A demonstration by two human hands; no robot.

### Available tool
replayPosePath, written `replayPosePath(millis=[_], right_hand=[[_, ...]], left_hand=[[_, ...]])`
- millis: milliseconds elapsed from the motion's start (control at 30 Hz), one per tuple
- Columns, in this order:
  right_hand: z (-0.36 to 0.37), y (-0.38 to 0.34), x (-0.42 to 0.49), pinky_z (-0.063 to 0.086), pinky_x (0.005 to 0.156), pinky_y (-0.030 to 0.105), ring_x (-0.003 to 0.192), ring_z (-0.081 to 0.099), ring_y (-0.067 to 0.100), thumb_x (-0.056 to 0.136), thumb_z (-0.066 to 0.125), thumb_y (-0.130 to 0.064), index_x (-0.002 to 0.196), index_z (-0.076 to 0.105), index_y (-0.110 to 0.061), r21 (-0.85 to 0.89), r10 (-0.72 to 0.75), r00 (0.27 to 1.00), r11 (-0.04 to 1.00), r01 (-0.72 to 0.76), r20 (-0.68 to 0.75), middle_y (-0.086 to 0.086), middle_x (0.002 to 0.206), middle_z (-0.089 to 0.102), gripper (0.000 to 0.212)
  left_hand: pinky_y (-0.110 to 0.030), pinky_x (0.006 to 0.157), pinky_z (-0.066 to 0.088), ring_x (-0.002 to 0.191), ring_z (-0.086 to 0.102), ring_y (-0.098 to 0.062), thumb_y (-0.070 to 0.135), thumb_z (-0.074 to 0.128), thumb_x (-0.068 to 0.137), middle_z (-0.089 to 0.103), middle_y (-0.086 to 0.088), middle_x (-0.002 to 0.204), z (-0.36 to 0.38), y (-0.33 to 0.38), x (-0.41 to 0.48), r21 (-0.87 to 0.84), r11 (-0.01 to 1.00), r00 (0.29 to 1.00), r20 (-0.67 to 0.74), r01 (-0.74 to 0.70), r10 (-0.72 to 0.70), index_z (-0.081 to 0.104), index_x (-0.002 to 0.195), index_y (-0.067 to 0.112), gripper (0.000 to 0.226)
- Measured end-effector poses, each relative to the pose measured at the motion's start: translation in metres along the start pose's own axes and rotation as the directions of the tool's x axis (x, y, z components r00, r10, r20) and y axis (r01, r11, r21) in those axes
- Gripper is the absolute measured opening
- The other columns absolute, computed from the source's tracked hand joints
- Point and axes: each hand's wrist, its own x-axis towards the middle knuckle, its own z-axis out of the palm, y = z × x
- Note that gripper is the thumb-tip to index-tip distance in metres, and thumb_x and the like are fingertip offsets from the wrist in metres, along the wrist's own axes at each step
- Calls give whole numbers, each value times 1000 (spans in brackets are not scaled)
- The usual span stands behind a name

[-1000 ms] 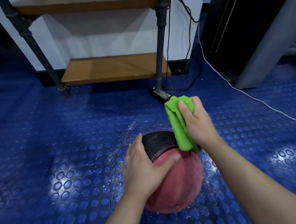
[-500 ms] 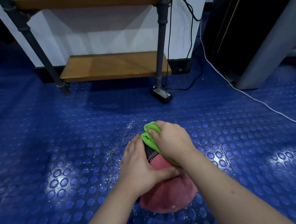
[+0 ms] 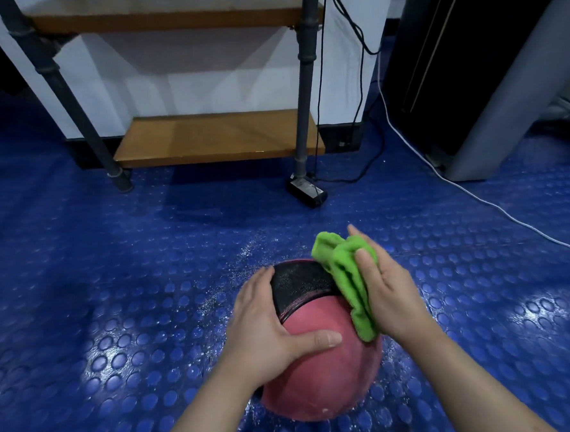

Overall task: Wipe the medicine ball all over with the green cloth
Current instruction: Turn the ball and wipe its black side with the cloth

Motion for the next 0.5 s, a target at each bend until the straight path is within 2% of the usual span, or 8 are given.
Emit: replayPosePath(millis=[67,100,167,200,300,400,500], right_hand=[[4,-10,3,-1,121,32,122,33,-13,97,30,-49,148,24,-34,-151,3,998,989,7,69,-36,123,38,54],[11,-14,1,-1,120,33,129,31,-4,98,34,-47,150,21,-27,-254,-9,993,966,39,121,-26,128,39,57],[24,-12,-7,20,115,34,127,35,10,95,41,-51,144,32,-20,-328,-137,979,927,180,149,-11,133,44,59],[26,-9,-12,29,109,35,121,39,10,94,41,-55,138,41,-19,-308,-218,964,916,256,154,-8,131,47,57],[22,8,-19,31,107,32,126,41,9,95,36,-59,134,52,-28,-250,-354,905,878,409,237,-11,137,48,52],[20,10,-10,30,108,35,130,40,9,91,37,-61,133,54,-34,-313,-307,913,868,384,268,-13,144,46,53],[32,-5,7,39,103,35,120,52,10,93,39,-51,125,62,-29,-342,-171,964,910,233,201,-12,129,61,44]], left_hand=[[-38,121,21,146,15,-8,96,60,28,14,14,159,-1,0,0,6,1000,1000,1,-1,1,12,154,29,151],[-39,121,22,146,14,-8,97,60,28,14,14,159,0,0,0,17,1000,1000,1,-3,3,12,154,29,152],[-42,120,23,146,14,-8,101,54,25,14,15,159,2,0,0,31,999,1000,-7,-14,14,12,154,29,154],[-42,120,23,147,13,-8,102,52,24,14,15,159,2,-1,0,32,999,1000,-13,-19,20,11,154,29,155],[-40,121,21,148,11,-8,100,56,26,12,14,161,2,-4,-5,23,999,999,-26,-32,33,10,155,28,154],[-43,121,20,149,7,-8,102,53,27,7,17,162,5,-5,-7,53,998,999,-12,-42,42,7,155,29,154],[-44,121,22,150,7,-8,100,55,29,7,18,161,8,-2,-6,69,997,999,-25,-45,47,7,155,32,151]])
